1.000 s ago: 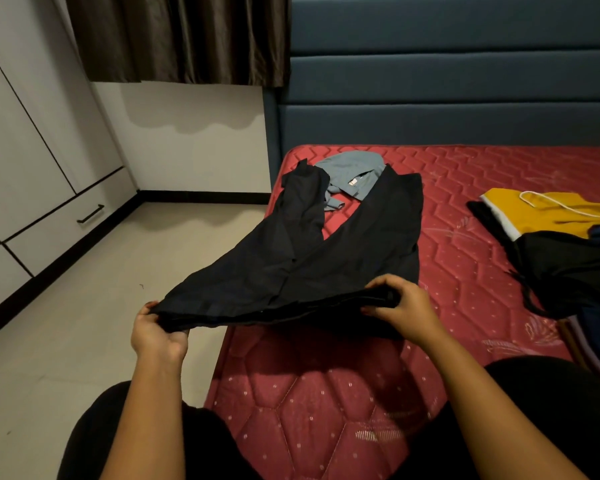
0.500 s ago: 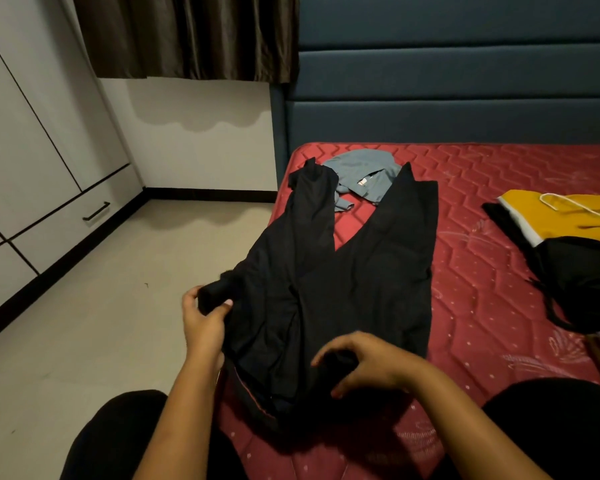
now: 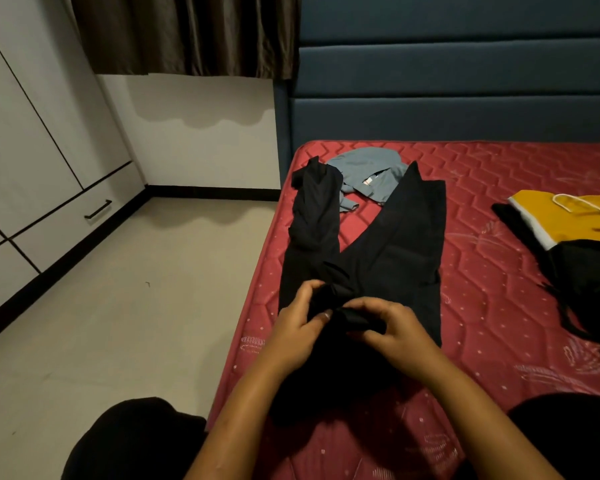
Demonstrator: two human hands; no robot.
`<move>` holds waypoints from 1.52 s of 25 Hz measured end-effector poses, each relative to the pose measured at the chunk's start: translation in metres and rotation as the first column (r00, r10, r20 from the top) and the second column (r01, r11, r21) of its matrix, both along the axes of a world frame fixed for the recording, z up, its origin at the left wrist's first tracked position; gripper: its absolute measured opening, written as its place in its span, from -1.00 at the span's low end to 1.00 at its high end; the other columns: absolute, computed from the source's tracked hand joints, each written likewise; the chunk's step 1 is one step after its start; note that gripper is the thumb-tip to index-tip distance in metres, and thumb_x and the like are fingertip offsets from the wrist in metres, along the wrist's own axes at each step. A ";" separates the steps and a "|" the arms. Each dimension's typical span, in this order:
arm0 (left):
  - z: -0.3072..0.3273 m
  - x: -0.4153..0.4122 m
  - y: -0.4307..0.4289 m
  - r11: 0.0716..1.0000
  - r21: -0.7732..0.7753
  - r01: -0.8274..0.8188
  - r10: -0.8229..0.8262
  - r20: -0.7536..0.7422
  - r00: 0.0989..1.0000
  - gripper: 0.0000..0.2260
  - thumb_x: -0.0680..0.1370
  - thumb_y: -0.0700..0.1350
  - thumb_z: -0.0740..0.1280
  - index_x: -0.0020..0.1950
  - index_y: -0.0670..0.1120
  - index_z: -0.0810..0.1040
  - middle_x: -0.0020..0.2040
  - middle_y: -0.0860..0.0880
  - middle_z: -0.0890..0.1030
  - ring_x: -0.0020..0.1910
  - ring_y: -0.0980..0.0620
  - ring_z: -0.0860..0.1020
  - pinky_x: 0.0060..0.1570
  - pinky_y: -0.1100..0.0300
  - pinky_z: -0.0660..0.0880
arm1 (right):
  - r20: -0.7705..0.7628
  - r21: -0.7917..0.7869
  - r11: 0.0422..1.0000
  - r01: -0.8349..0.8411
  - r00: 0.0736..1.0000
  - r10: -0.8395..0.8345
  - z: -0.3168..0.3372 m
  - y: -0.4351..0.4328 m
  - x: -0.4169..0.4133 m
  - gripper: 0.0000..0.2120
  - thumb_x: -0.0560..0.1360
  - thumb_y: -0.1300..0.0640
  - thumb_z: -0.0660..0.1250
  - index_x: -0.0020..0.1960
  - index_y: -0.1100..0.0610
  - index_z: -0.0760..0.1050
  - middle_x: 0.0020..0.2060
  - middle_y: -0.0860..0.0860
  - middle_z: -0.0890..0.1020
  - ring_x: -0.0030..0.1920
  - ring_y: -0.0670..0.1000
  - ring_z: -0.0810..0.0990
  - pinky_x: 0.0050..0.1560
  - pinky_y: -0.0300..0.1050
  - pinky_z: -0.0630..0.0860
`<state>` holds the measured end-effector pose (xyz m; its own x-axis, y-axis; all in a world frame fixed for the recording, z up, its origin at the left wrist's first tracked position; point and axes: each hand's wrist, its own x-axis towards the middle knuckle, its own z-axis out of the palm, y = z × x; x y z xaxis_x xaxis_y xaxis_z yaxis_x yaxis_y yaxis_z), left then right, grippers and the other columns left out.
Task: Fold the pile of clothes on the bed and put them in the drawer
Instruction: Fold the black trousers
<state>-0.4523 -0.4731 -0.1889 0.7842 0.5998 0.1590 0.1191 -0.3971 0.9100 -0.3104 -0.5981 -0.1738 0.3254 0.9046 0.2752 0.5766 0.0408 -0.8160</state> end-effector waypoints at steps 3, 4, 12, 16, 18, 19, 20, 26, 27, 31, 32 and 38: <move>-0.006 -0.002 0.005 1.000 0.024 -0.007 0.010 -0.115 0.993 -0.57 0.46 -0.04 0.24 0.34 0.12 0.43 0.23 0.13 0.56 0.27 0.15 0.49 0.32 0.07 0.39 | 0.021 0.078 0.992 0.099 0.995 -0.101 -0.001 0.001 0.000 -0.63 0.31 0.35 0.35 0.03 0.00 0.52 -0.08 -0.18 0.64 0.00 -0.28 0.59 0.04 -0.46 0.41; -0.008 -0.002 0.004 1.000 0.013 -0.004 0.005 -0.133 0.991 -0.56 0.46 -0.02 0.23 0.35 0.12 0.43 0.25 0.12 0.55 0.29 0.14 0.48 0.33 0.07 0.38 | 0.035 0.070 0.991 0.113 0.993 -0.115 -0.003 0.001 0.000 -0.58 0.32 0.40 0.36 0.06 0.01 0.50 -0.08 -0.17 0.63 0.00 -0.27 0.58 0.03 -0.47 0.40; 0.015 0.001 -0.032 0.947 0.314 0.069 0.065 -0.397 0.916 -0.24 0.30 0.38 0.34 0.36 0.07 0.21 0.19 0.02 0.55 0.16 -0.01 0.52 0.07 0.05 0.49 | 0.209 -0.027 0.979 0.203 0.959 -0.193 -0.029 0.010 0.016 -0.47 0.24 0.46 0.37 0.13 0.08 0.60 -0.02 -0.12 0.60 0.03 -0.09 0.60 0.03 -0.56 0.34; 0.008 0.008 -0.028 0.888 0.461 0.011 0.137 -0.287 0.948 -0.56 0.44 -0.14 0.30 0.22 0.07 0.18 -0.03 -0.03 0.56 -0.02 -0.10 0.55 -0.11 -0.01 0.47 | 0.179 -0.081 0.991 0.111 0.979 -0.095 -0.033 0.014 0.021 -0.48 0.32 0.36 0.39 0.16 -0.11 0.56 0.04 -0.18 0.62 0.07 -0.21 0.58 0.11 -0.27 0.50; 0.009 0.006 -0.023 0.884 0.467 0.038 0.099 -0.265 0.959 -0.58 0.40 -0.24 0.22 0.18 0.08 0.23 -0.11 -0.02 0.54 -0.10 -0.09 0.53 -0.15 -0.01 0.45 | 0.174 -0.158 0.985 0.076 0.984 -0.048 -0.033 0.016 0.024 -0.62 0.37 0.23 0.40 0.03 -0.20 0.53 -0.09 -0.21 0.64 -0.04 -0.20 0.61 -0.01 -0.14 0.56; 0.011 0.002 -0.021 0.875 0.480 0.060 0.078 -0.261 0.962 -0.59 0.38 -0.25 0.21 0.16 0.08 0.26 -0.12 -0.01 0.55 -0.10 -0.08 0.53 -0.15 -0.01 0.44 | 0.153 -0.210 0.977 0.042 0.988 -0.009 -0.034 0.016 0.024 -0.67 0.39 0.18 0.40 -0.02 -0.24 0.51 -0.13 -0.22 0.63 -0.08 -0.20 0.61 -0.06 -0.10 0.56; 0.016 -0.002 -0.020 0.862 0.501 0.080 0.058 -0.254 0.965 -0.59 0.37 -0.24 0.20 0.14 0.09 0.28 -0.11 0.00 0.56 -0.10 -0.07 0.53 -0.15 -0.01 0.44 | 0.139 -0.249 0.969 0.005 0.990 0.031 -0.033 0.017 0.024 -0.68 0.39 0.15 0.39 -0.03 -0.27 0.49 -0.15 -0.23 0.63 -0.09 -0.21 0.62 -0.07 -0.09 0.56; 0.093 -0.025 0.005 0.783 0.621 0.022 0.023 -0.064 0.998 -0.59 0.23 -0.21 0.21 0.03 0.11 0.36 -0.15 0.07 0.60 -0.14 -0.03 0.56 -0.17 0.11 0.44 | 0.008 -0.400 0.905 -0.143 0.987 0.159 0.012 0.042 0.050 -0.63 0.21 0.14 0.42 0.00 -0.04 0.51 -0.18 -0.12 0.62 -0.21 -0.26 0.55 -0.15 -0.27 0.53; 0.109 -0.029 0.008 0.765 0.644 -0.005 0.031 -0.029 0.999 -0.59 0.21 -0.22 0.22 0.01 0.10 0.37 -0.18 0.09 0.59 -0.17 -0.01 0.54 -0.19 0.20 0.41 | -0.041 -0.398 0.899 -0.184 0.982 0.183 0.026 0.050 0.051 -0.61 0.17 0.12 0.46 -0.01 -0.01 0.51 -0.19 -0.08 0.60 -0.20 -0.25 0.53 -0.14 -0.27 0.51; 0.167 -0.055 0.018 0.779 0.597 -0.194 0.088 0.203 0.975 -0.64 0.22 -0.23 0.19 -0.05 0.08 0.43 -0.17 0.16 0.55 -0.20 0.11 0.53 -0.18 0.17 0.44 | -0.378 -0.375 0.869 -0.323 0.909 0.174 0.045 0.064 0.043 -0.48 0.19 0.29 0.56 0.06 -0.03 0.49 -0.03 -0.07 0.60 0.03 -0.10 0.55 0.02 -0.22 0.53; 0.179 -0.060 0.019 0.774 0.590 -0.228 0.078 0.269 0.960 -0.67 0.24 -0.22 0.17 -0.05 0.07 0.43 -0.16 0.18 0.54 -0.18 0.14 0.53 -0.18 0.17 0.45 | -0.393 -0.428 0.835 -0.345 0.903 0.172 0.044 0.062 0.038 -0.42 0.19 0.32 0.56 0.10 -0.06 0.47 0.00 -0.11 0.59 0.06 -0.11 0.54 0.02 -0.26 0.53; 0.220 -0.051 0.022 0.770 0.518 -0.374 0.048 0.536 0.843 -0.60 0.36 -0.43 0.19 0.03 0.00 0.43 -0.06 0.27 0.50 -0.04 0.24 0.50 0.01 0.34 0.43 | -0.146 -0.792 0.530 -0.303 0.937 0.317 0.005 0.054 -0.010 -0.58 0.34 0.23 0.54 0.02 -0.07 0.40 -0.17 -0.16 0.49 -0.01 -0.02 0.49 -0.12 -0.09 0.55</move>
